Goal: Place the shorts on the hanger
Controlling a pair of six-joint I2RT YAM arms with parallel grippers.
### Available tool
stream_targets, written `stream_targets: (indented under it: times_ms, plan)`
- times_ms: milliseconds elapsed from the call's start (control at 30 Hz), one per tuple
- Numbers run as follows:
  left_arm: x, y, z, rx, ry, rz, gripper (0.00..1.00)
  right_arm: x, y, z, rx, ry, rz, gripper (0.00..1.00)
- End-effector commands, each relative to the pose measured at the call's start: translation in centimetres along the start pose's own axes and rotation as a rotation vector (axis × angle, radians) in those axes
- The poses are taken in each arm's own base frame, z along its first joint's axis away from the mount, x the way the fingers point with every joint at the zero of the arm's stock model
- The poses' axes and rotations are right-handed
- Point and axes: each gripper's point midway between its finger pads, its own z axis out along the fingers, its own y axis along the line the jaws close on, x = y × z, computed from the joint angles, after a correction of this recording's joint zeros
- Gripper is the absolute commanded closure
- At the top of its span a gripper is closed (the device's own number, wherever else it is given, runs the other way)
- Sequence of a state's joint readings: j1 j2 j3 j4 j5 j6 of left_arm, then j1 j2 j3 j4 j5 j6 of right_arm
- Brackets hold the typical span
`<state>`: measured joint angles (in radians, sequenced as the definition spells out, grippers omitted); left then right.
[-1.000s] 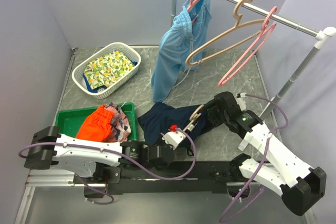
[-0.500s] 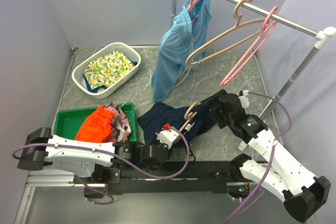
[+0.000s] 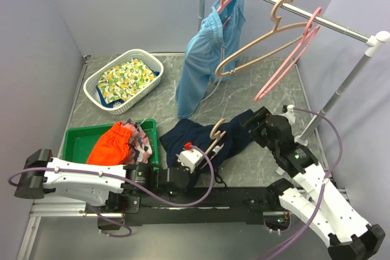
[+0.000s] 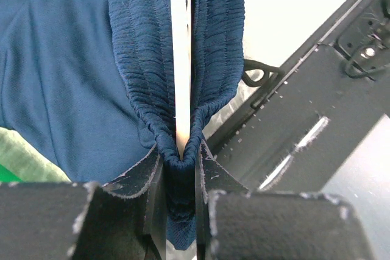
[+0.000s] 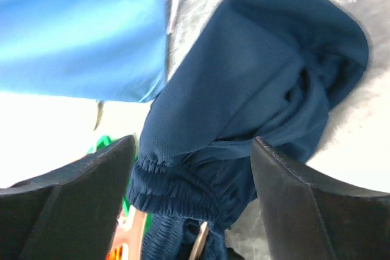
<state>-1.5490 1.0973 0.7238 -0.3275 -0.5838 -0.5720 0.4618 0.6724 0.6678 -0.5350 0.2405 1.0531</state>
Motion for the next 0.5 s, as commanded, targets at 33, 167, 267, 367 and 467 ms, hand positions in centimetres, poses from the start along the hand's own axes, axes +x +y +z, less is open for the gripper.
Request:
stream_targets:
  times_ms: [33, 167, 267, 367, 467]
  plan:
    - [-2.3, -1.0, -1.7, 0.082, -0.021, -0.099, 0.99, 0.7, 2.9, -1.6, -0.266, -0.012, -0.159, 0.25]
    - [-2.6, -0.2, -2.5, 0.133, 0.021, -0.150, 0.99, 2.7, 3.4, -2.2, -0.341, 0.009, -0.234, 0.34]
    - [-3.4, 0.2, -3.2, 0.173, 0.030, -0.174, 0.99, 4.5, 3.5, -2.5, -0.375, 0.028, -0.285, 0.36]
    - [-3.9, 0.8, -3.5, 0.171, 0.045, -0.164, 0.99, 6.1, 4.0, -2.7, -0.394, 0.048, -0.333, 0.36]
    - [-4.4, 0.7, -4.0, 0.181, 0.055, -0.145, 0.99, 6.9, 3.9, -2.1, -0.336, 0.038, -0.372, 0.36]
